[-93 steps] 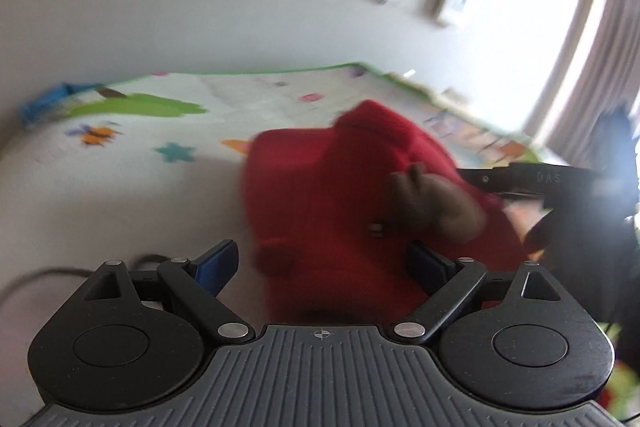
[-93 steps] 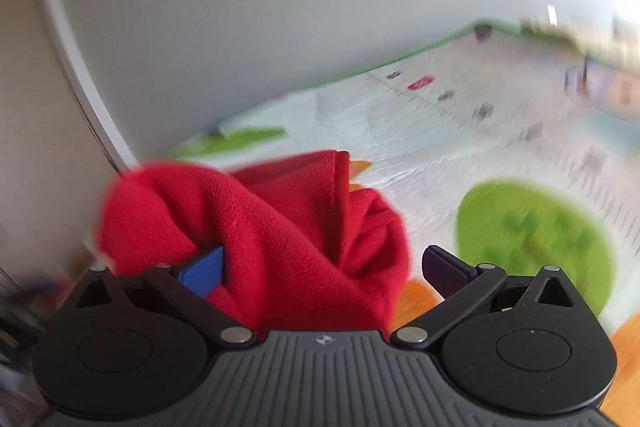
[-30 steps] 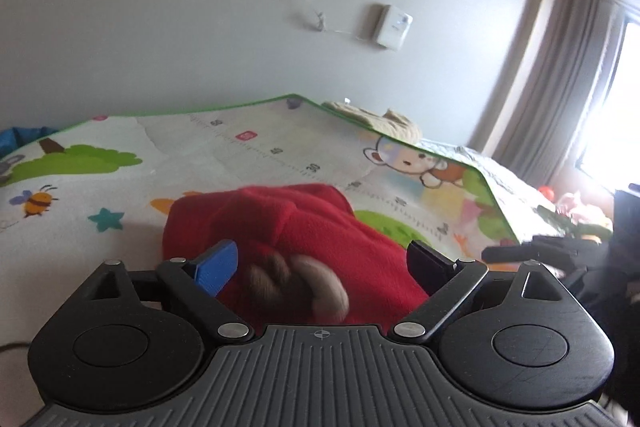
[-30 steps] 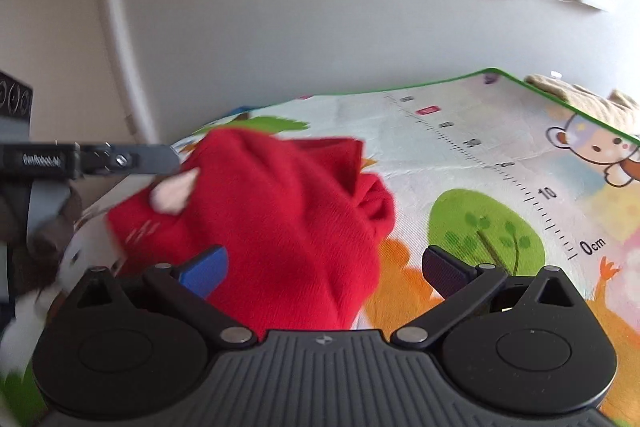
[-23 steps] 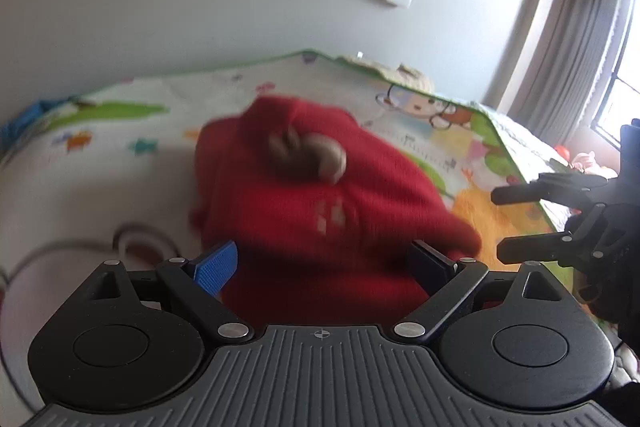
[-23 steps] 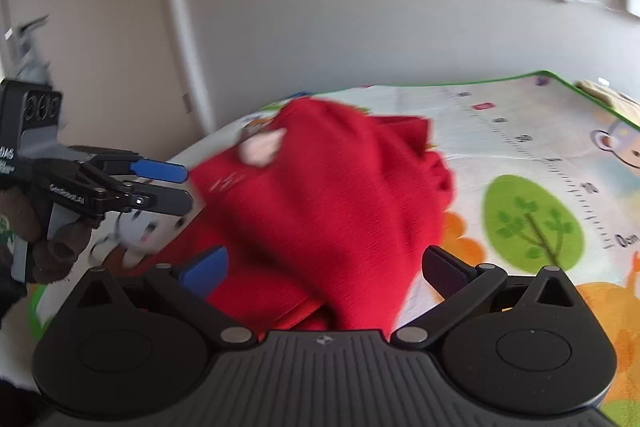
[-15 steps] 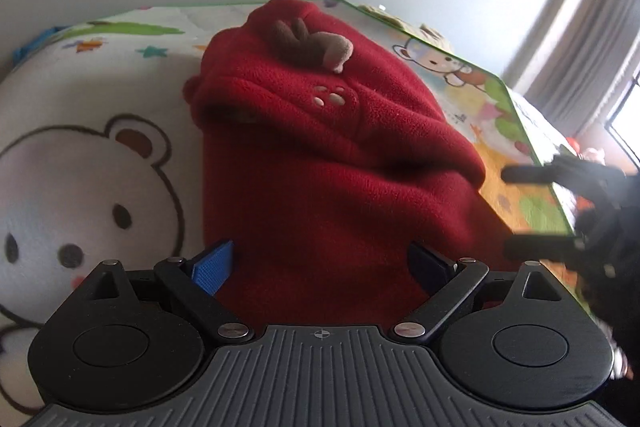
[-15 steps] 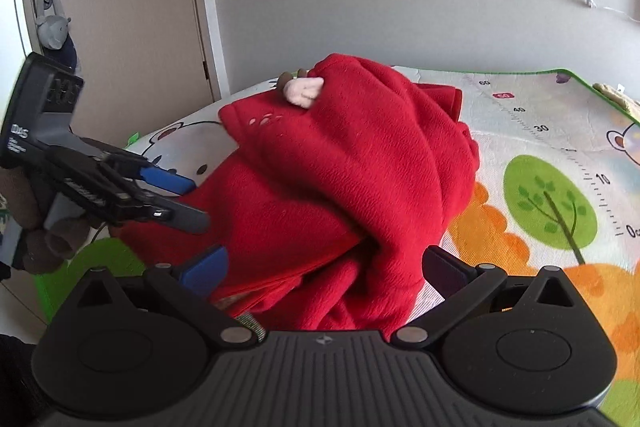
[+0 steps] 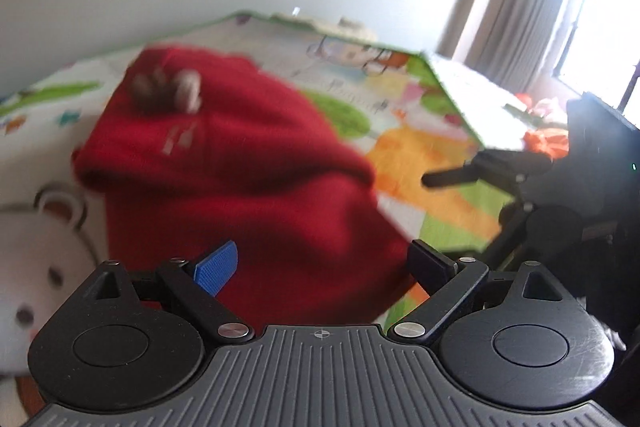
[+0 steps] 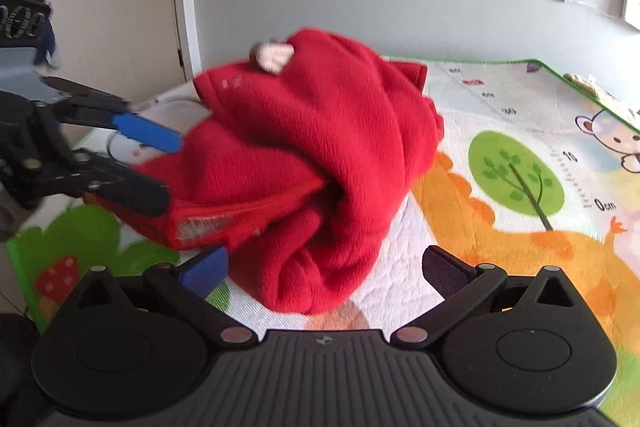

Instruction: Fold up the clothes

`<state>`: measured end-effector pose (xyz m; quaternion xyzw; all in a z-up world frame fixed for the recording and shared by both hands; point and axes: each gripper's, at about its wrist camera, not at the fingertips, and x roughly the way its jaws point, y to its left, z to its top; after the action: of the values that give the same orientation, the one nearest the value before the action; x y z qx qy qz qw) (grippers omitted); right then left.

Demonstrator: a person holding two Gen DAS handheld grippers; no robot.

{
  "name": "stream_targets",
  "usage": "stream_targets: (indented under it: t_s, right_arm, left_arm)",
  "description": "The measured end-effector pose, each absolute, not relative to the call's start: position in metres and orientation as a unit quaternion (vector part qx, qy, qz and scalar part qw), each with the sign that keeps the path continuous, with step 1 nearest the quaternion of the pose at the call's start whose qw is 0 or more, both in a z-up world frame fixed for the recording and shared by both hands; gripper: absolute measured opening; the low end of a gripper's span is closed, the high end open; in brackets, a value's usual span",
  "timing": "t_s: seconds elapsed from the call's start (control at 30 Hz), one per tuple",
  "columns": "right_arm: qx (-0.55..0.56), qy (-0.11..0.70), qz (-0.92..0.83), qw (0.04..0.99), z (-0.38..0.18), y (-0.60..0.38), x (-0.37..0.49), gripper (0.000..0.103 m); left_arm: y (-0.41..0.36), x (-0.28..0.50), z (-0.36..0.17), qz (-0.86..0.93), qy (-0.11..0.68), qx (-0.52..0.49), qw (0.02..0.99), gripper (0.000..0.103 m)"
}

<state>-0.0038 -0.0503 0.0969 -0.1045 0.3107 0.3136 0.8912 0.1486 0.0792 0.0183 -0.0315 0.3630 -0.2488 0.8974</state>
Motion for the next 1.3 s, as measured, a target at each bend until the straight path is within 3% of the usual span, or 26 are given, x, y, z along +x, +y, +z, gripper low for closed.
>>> stream_targets:
  t_s: [0.33,0.47,0.67,0.83,1.0,1.3]
  right_arm:
    - [-0.074,0.286,0.312,0.903,0.111,-0.058,0.002,0.103]
    - [-0.103,0.307,0.292,0.900,0.089,-0.041,0.014,0.103]
    - [-0.050,0.368,0.271,0.888,0.059,-0.044,0.035,0.103]
    - [-0.008,0.380,0.276,0.883,0.051,-0.054,0.038,0.103]
    - [0.024,0.393,0.310,0.865,0.064,-0.069,0.052,0.103]
    - [-0.028,0.300,0.272,0.914,0.139,-0.069,0.138,0.103]
  left_arm:
    - [0.031,0.133,-0.016,-0.197,0.354,0.125,0.906,0.102]
    - [0.025,0.128,-0.018,-0.192,0.347,0.151,0.905,0.103]
    - [0.075,0.138,0.015,-0.279,0.356,-0.002,0.892,0.103]
    - [0.124,0.162,0.060,-0.283,0.275,-0.109,0.912,0.103]
    - [0.144,0.211,0.061,-0.172,0.256,-0.106,0.945,0.103]
    - [0.132,0.272,0.013,-0.188,0.320,-0.119,0.921,0.103]
